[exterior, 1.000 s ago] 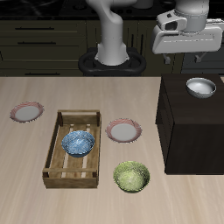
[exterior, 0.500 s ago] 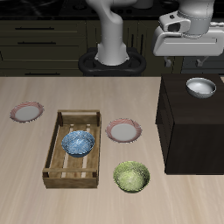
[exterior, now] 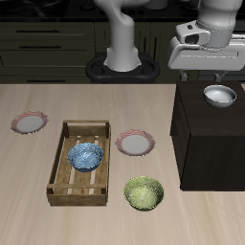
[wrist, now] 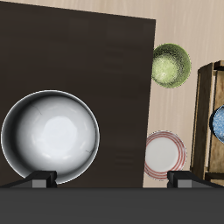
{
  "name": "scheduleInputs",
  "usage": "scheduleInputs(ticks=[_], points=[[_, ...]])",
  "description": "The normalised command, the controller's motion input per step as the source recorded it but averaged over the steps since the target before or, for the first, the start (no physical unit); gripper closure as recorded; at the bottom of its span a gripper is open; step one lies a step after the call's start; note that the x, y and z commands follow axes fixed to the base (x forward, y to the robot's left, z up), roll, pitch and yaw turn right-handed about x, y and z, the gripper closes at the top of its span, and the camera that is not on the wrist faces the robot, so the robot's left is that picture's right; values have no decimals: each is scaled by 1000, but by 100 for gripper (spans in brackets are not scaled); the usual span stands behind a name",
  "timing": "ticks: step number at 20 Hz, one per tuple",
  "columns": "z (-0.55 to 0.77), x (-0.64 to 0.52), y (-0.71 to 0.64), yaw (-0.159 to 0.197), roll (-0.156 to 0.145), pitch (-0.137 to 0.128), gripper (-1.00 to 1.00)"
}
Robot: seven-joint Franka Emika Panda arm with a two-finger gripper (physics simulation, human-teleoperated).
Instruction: Place the white bowl on the off-center plate and place the blue bowl on top of the wooden shelf
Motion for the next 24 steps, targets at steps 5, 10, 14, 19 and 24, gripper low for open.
scheduleInputs(ticks=[5, 10, 14, 19, 24], points=[[-218, 9, 117, 15, 4, 27, -100], [-215, 53, -29, 7, -1, 26, -100], [-288, 36, 11, 1, 1, 41, -100], [-261, -58, 5, 8, 22, 36, -100], [-244, -137, -10, -2, 78, 31, 100]])
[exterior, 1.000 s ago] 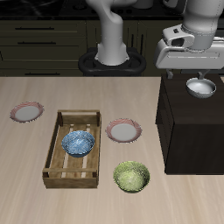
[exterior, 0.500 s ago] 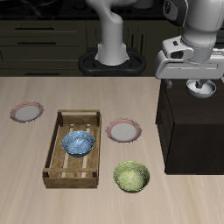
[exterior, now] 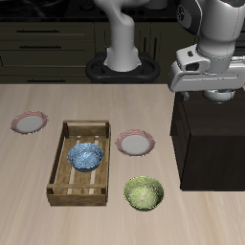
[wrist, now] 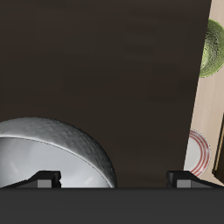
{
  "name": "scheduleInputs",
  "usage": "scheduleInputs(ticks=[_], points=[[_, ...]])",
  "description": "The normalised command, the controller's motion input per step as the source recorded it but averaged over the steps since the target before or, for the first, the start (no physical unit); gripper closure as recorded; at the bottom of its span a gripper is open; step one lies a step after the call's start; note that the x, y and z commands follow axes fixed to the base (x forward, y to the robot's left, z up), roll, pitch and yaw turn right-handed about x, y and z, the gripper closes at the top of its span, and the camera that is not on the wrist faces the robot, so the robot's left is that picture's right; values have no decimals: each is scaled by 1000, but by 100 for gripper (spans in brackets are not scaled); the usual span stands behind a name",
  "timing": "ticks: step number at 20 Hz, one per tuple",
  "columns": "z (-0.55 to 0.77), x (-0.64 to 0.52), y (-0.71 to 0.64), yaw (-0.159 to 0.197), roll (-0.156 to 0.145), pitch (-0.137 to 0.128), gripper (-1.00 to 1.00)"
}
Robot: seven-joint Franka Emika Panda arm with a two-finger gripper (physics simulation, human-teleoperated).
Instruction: Place the white bowl on the off-center plate and place the blue bowl on top of the wooden shelf
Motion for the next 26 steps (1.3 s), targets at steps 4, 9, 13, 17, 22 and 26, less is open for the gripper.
scheduleInputs(ticks=[4, 9, 13, 17, 22, 26], points=[[-147, -106, -89, 2, 22, 20, 100], [95, -118, -47, -11, 28, -25, 100], [143, -38, -135, -11, 0, -27, 100], [117, 14, -104, -15, -3, -21, 100], [161, -181, -91, -11, 22, -28, 100], [184, -369, -364, -1, 8, -45, 100]])
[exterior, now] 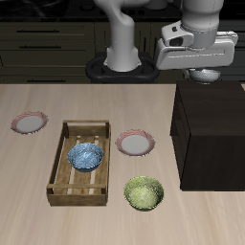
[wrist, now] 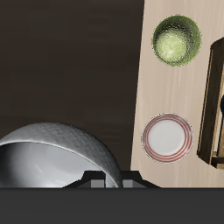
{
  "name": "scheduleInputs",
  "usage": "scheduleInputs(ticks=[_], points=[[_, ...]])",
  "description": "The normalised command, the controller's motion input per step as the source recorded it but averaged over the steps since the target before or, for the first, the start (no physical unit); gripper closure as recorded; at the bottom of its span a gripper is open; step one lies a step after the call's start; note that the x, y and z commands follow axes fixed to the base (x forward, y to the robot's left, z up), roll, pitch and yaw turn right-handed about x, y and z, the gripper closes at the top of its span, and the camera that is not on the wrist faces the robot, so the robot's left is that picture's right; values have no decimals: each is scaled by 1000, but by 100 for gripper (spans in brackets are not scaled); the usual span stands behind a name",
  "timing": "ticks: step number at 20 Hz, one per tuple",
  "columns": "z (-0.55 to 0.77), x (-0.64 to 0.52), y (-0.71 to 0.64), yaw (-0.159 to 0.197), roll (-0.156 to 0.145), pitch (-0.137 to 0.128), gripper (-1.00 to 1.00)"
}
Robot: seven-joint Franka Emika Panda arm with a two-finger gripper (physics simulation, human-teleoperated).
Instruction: Place the white bowl on the off-center plate and place the blue bowl on top of the wooden shelf
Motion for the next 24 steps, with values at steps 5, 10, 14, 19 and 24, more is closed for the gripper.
scheduleInputs(ticks=[5, 10, 14, 19, 24], points=[[38, -319, -411, 29, -8, -30, 100], [22, -224, -542, -3, -43, -17, 100], [25, -234, -677, -5, -55, -24, 100], [-26, -154, -556, 0, -53, -8, 100], [-118, -195, -722, -10, -42, 10, 100]])
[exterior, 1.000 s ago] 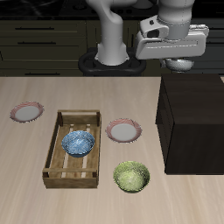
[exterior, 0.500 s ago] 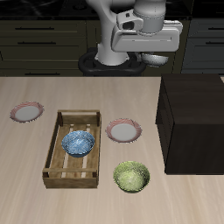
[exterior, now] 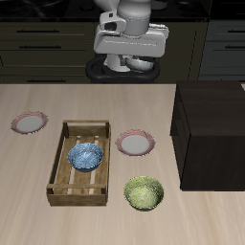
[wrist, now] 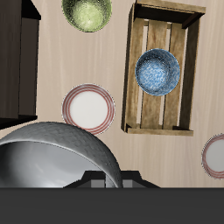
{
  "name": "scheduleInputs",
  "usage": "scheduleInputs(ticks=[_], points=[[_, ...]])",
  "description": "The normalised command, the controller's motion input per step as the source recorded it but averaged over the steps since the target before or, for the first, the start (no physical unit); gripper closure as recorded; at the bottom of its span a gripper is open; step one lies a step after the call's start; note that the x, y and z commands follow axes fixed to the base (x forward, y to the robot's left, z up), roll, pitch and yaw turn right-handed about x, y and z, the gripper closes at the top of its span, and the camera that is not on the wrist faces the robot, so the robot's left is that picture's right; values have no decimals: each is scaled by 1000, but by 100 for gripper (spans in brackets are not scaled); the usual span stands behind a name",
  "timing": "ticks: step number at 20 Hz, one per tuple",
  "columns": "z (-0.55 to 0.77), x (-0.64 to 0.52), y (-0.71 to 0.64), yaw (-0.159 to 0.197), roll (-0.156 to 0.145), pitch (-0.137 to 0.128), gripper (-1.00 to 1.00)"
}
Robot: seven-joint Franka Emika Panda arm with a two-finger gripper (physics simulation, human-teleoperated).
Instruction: Place the white bowl on the off-center plate and place the blue bowl on top of the wooden shelf
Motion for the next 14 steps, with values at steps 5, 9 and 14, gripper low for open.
scheduleInputs(ticks=[5, 9, 14], points=[[-43, -142, -437, 12, -36, -11, 100], [52, -156, -492, -18, -23, -12, 100], [-8, -152, -450, 4, -5, -5, 100]])
